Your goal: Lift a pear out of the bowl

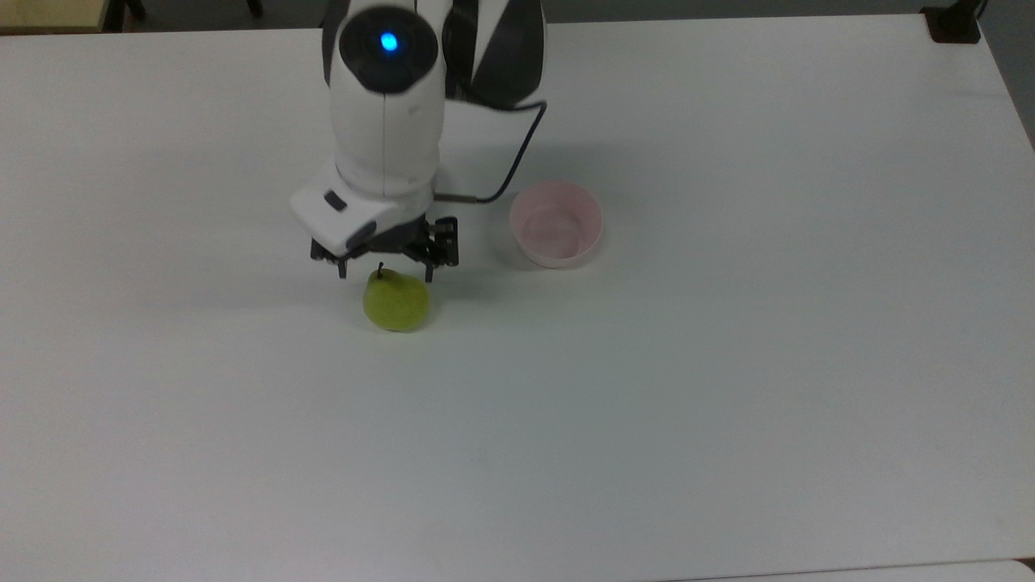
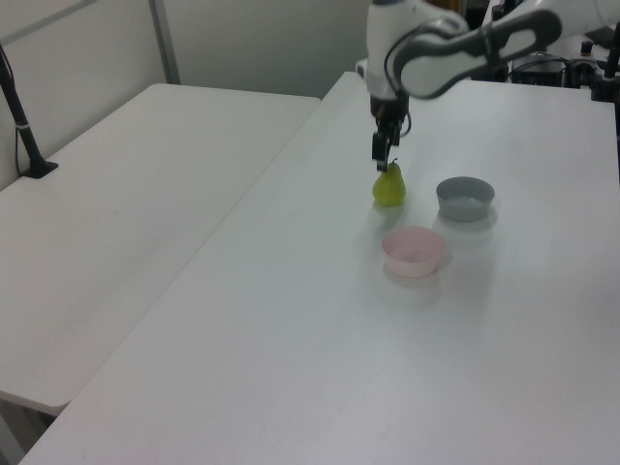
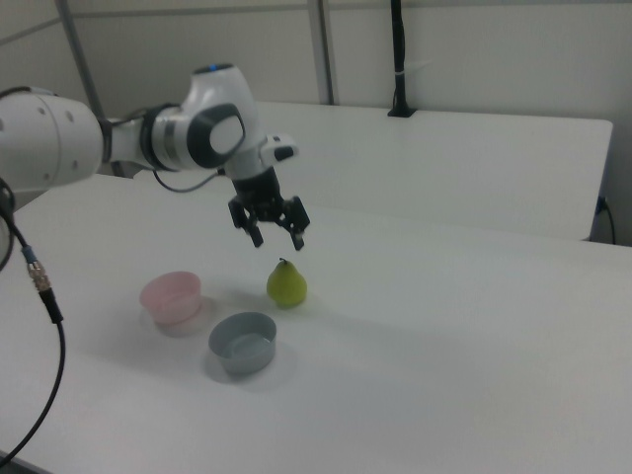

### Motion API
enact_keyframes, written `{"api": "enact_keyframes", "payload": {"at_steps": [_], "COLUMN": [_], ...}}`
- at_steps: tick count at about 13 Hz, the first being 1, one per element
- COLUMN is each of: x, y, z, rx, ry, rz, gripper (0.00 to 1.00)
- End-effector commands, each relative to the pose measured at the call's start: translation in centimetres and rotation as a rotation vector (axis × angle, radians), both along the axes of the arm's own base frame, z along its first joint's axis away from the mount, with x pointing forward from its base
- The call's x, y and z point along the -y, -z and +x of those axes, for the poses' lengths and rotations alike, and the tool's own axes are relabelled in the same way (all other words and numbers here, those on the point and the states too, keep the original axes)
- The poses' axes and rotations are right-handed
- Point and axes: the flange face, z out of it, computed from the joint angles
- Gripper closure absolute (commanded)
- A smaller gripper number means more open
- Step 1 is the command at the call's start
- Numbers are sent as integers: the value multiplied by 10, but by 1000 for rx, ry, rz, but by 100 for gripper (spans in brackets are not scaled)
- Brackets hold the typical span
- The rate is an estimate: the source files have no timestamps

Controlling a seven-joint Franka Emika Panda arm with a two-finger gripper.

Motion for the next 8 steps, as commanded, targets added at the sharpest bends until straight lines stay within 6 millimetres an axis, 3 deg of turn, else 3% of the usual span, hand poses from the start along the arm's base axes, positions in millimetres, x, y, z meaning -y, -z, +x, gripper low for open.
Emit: {"api": "enact_keyframes", "payload": {"at_steps": [1,3,5,8], "x": [14,23,43,46], "y": [-92,-128,-152,-155], "z": [-52,-87,-112,-115], "rx": [-27,-83,-113,-116], "ry": [60,83,116,120], "rz": [43,65,78,78], "gripper": [0,0,0,0]}}
